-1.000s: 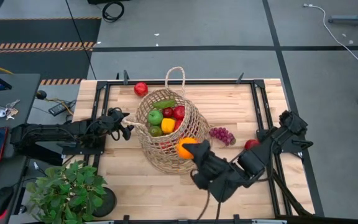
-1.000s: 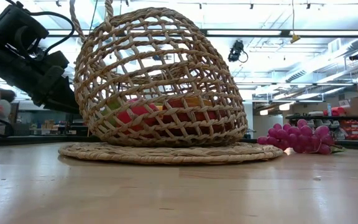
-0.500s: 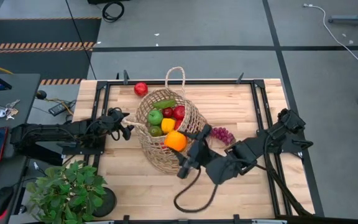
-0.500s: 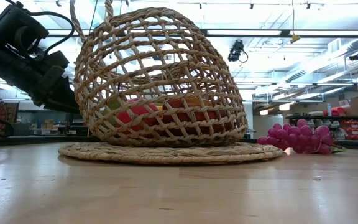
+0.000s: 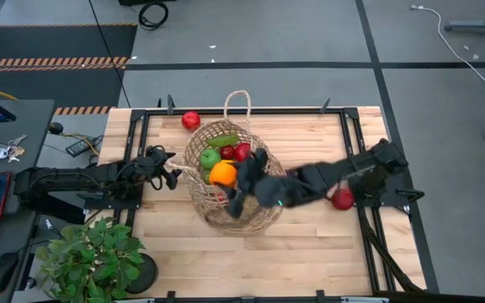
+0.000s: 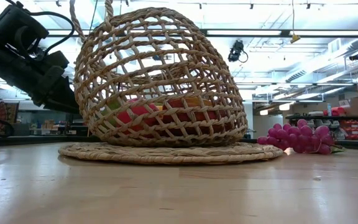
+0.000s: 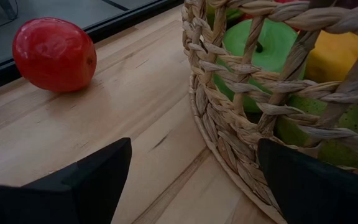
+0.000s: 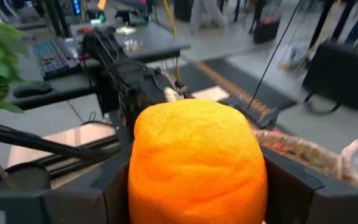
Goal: Build produce basket
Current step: Put the orange into the basket
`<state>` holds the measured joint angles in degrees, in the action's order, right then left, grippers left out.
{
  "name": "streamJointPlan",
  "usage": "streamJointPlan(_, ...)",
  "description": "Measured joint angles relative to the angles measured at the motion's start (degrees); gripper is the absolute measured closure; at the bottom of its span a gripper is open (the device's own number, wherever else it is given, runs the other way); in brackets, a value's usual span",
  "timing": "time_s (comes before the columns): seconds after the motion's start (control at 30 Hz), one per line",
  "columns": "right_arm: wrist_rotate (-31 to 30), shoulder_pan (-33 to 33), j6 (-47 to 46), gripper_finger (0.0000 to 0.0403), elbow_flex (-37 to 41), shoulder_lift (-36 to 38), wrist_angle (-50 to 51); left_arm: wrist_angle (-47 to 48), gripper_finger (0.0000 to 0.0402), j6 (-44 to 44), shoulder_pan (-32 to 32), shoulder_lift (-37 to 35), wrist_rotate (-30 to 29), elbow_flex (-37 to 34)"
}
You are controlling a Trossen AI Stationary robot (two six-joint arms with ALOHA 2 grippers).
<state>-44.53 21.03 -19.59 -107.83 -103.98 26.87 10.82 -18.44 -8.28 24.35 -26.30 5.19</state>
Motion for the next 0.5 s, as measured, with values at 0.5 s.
streamJointPlan(0.5,31.5,-20.3,-4.5,0.0135,-0.1,-3.1,-1.2,0.0,0.0044,0.0,0.0,0.0,0.0,0.0)
